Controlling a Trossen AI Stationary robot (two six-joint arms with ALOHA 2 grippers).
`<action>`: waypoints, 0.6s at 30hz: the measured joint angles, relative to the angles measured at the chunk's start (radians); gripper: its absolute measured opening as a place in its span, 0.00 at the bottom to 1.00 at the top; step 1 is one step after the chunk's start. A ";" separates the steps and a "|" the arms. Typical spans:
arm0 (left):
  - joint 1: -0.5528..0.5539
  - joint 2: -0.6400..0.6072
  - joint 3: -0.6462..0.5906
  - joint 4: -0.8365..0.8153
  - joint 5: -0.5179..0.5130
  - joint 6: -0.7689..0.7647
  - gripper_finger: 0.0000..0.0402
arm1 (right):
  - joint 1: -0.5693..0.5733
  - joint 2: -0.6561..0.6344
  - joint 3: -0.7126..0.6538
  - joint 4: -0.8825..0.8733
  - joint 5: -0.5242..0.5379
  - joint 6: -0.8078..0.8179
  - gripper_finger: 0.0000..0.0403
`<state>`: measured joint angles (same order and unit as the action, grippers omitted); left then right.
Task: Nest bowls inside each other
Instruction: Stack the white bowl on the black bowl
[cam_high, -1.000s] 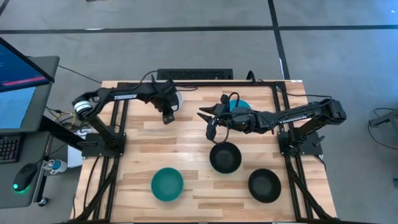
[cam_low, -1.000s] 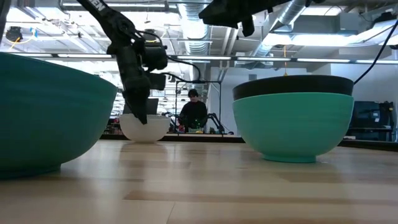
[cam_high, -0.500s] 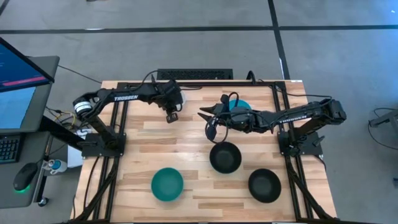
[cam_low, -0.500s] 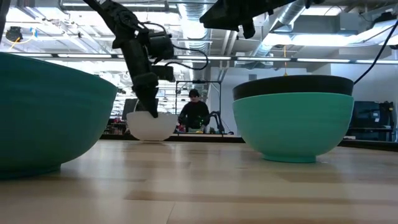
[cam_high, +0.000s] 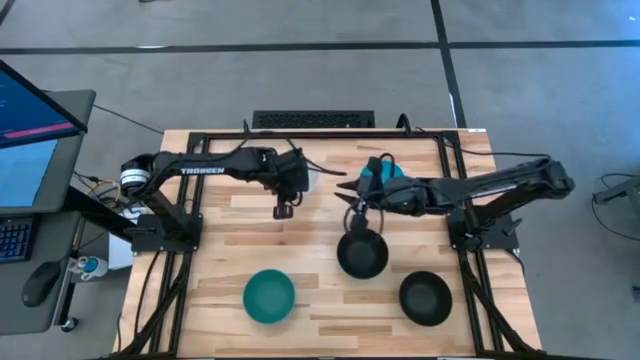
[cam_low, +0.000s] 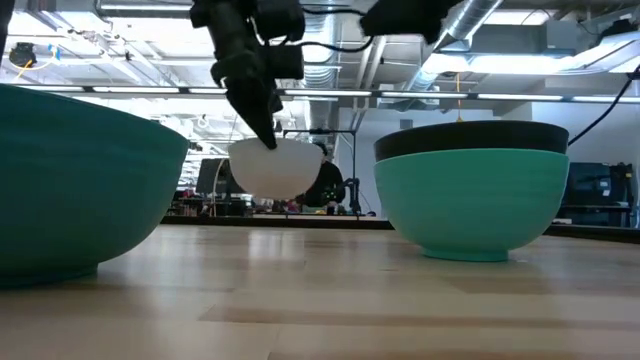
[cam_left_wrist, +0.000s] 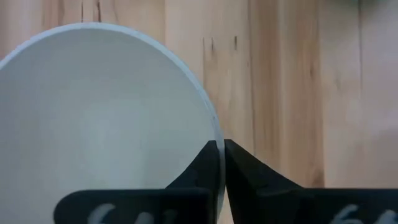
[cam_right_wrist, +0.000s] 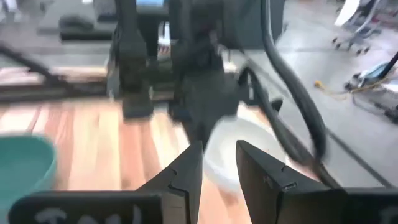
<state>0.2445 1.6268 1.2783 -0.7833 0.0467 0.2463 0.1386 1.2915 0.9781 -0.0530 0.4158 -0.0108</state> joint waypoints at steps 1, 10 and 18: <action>-0.007 0.000 0.006 0.003 0.000 -0.011 0.00 | 0.014 -0.022 0.000 -0.035 0.000 0.011 0.30; -0.091 -0.014 0.073 0.138 0.086 -0.081 0.00 | 0.182 -0.279 -0.197 -0.148 0.012 0.169 0.30; -0.205 -0.024 0.198 0.178 0.082 -0.116 0.00 | 0.296 -0.543 -0.396 -0.156 0.108 0.281 0.25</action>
<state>0.0397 1.6032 1.4761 -0.6057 0.1286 0.1307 0.4346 0.7481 0.5818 -0.2094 0.5237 0.2704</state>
